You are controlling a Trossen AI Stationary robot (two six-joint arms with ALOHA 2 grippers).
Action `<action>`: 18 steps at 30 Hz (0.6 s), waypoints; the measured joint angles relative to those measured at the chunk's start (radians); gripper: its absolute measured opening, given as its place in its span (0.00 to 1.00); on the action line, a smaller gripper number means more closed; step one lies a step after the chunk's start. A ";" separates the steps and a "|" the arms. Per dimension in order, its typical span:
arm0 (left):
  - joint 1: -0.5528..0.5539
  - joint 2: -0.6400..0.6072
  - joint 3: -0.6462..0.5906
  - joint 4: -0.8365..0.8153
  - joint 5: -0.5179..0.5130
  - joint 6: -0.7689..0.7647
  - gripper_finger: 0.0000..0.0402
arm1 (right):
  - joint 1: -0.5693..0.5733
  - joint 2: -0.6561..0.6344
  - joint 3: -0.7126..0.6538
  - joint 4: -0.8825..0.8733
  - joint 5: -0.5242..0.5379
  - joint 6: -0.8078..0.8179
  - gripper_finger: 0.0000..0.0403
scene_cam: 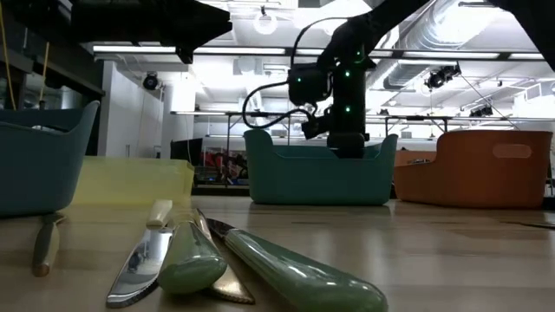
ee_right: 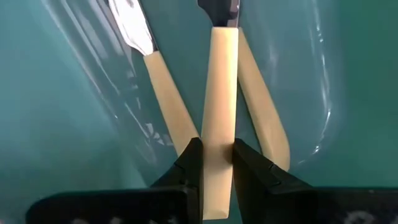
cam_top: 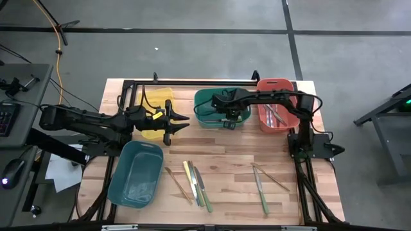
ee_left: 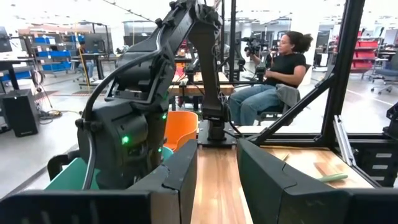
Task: Sort silverware by color (type)
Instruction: Put the yellow knife into the green bin
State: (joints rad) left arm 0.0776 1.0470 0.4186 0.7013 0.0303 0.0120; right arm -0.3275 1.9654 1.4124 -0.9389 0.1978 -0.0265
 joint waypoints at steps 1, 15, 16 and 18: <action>0.000 0.000 0.000 0.000 0.000 0.000 0.25 | 0.000 0.001 0.000 0.000 0.000 0.000 0.11; 0.000 0.000 0.000 0.000 0.000 0.000 0.25 | 0.003 -0.042 0.000 0.037 0.000 -0.045 0.43; 0.000 0.000 0.000 -0.001 0.000 0.000 0.25 | 0.006 -0.061 0.000 0.044 -0.001 -0.045 0.43; 0.000 0.000 0.000 -0.002 0.000 0.000 0.25 | 0.014 -0.107 -0.008 0.067 -0.004 -0.042 0.43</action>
State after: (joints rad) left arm 0.0776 1.0470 0.4183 0.6998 0.0303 0.0120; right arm -0.3137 1.8585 1.4047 -0.8716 0.1933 -0.0687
